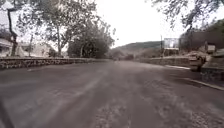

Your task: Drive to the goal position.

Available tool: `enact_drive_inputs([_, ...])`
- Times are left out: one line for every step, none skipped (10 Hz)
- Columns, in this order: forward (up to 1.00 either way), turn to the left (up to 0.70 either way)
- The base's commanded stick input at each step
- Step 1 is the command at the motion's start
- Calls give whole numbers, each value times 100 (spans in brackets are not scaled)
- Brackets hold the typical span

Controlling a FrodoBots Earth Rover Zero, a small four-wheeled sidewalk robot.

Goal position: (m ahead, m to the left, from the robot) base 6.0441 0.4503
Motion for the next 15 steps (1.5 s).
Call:
enact_drive_inputs([70,0])
enact_drive_inputs([70,0])
enact_drive_inputs([70,0])
enact_drive_inputs([70,0])
enact_drive_inputs([70,0])
enact_drive_inputs([70,0])
enact_drive_inputs([70,0])
enact_drive_inputs([70,0])
enact_drive_inputs([70,0])
enact_drive_inputs([70,0])
enact_drive_inputs([70,0])
enact_drive_inputs([70,0])
enact_drive_inputs([70,0])
enact_drive_inputs([70,0])
enact_drive_inputs([70,0])
